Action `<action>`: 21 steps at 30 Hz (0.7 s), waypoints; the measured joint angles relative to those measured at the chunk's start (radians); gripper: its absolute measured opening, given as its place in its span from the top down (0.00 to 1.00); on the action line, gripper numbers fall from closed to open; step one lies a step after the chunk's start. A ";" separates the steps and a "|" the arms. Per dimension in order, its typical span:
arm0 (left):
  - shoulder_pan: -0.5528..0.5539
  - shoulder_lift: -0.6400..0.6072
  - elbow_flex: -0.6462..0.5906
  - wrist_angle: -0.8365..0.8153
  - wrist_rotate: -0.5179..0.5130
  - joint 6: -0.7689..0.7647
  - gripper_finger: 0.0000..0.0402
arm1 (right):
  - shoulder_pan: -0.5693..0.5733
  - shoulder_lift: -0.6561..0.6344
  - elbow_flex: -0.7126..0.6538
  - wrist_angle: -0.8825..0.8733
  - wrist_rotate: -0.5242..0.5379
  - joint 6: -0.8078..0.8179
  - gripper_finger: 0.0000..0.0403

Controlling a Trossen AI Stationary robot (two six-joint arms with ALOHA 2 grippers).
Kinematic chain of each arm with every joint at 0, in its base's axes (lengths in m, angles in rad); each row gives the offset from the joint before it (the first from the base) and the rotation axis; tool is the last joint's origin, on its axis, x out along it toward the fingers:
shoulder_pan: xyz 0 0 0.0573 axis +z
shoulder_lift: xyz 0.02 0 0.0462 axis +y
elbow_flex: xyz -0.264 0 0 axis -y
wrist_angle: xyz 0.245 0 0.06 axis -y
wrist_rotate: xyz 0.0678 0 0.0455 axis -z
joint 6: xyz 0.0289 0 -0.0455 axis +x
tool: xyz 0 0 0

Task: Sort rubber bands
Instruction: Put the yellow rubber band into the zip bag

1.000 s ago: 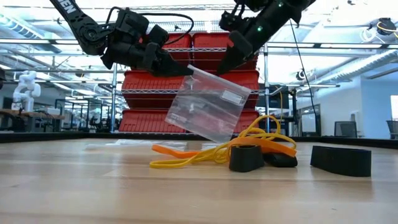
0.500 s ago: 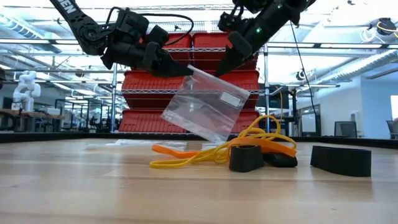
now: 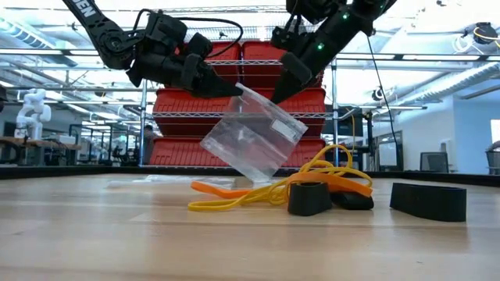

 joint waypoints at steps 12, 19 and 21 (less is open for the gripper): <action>-0.013 0.000 0.000 0.001 -0.002 0.000 1.00 | -0.011 0.002 0.000 0.001 -0.070 0.016 1.00; -0.031 0.000 0.000 0.001 -0.002 0.000 1.00 | -0.023 0.002 0.000 0.004 -0.121 0.025 1.00; -0.034 0.000 0.000 0.001 -0.003 0.000 1.00 | -0.022 0.002 0.000 0.012 -0.156 0.030 1.00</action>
